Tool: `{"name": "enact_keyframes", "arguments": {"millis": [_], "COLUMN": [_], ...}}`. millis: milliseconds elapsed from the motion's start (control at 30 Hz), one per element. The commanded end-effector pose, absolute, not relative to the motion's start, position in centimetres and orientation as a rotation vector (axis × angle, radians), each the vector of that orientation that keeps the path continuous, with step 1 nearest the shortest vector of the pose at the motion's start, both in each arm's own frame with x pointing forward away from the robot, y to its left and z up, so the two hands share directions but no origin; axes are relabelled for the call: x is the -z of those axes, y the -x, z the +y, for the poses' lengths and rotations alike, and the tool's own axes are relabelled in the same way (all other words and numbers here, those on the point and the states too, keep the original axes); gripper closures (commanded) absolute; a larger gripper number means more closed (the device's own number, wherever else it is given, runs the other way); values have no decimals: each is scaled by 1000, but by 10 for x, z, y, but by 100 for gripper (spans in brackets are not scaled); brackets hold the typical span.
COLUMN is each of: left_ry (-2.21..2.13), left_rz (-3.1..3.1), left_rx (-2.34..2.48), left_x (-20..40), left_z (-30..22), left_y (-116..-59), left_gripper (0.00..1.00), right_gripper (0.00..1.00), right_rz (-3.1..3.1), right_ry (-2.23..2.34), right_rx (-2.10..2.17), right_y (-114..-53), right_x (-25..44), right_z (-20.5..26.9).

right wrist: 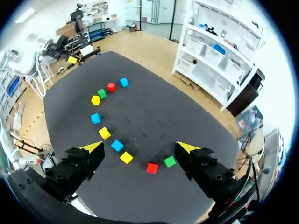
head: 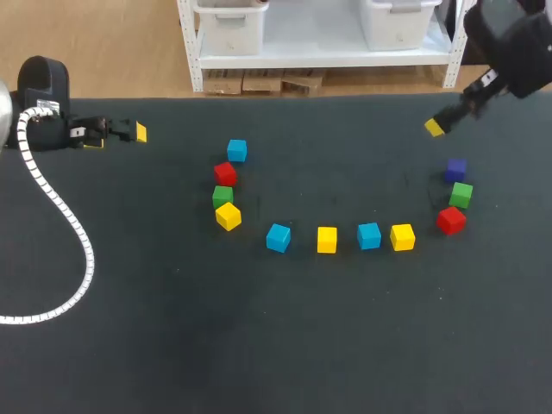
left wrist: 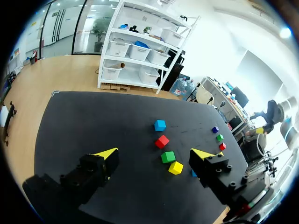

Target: Place the blue cubes, place green cubes on the blue cubes, place the yellow cubes on the green cubes, then place the red cubes on the yellow cubes, and place purple cube on the red cubes.

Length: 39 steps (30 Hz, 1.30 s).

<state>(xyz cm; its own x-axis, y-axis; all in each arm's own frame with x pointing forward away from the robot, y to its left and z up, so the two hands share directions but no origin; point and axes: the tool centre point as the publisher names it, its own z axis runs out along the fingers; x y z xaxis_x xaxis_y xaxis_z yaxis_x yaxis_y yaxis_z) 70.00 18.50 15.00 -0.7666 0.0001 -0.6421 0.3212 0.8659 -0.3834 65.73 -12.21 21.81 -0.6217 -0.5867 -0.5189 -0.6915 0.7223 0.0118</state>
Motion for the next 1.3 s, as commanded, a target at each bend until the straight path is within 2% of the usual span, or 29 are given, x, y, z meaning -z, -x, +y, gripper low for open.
{"name": "enact_keyframes", "arguments": {"millis": [33,367,833,1000,1300], "left_ry": [-231,-231,-231,-231,-231], "left_rz": [2374,2374,2374,2374,2374], "left_rx": [636,636,636,636,636], "left_x": [-150,-150,-150,-150,-150], "left_z": [185,185,185,185,185], "left_y": [-700,-700,-700,-700,-700], "left_gripper": [0,0,0,0,0], "right_gripper": [0,0,0,0,0], "right_rz": [2461,2451,2422,2355,2276], "right_ry": [927,952,1220,1475,1810], "right_rx": [-265,-261,-285,-216,-174], "right_y": [-661,-665,-653,-640,-620], "right_x": [-219,-224,-208,-193,-168], "right_z": [-130,-128,-74,-57,-61]}}
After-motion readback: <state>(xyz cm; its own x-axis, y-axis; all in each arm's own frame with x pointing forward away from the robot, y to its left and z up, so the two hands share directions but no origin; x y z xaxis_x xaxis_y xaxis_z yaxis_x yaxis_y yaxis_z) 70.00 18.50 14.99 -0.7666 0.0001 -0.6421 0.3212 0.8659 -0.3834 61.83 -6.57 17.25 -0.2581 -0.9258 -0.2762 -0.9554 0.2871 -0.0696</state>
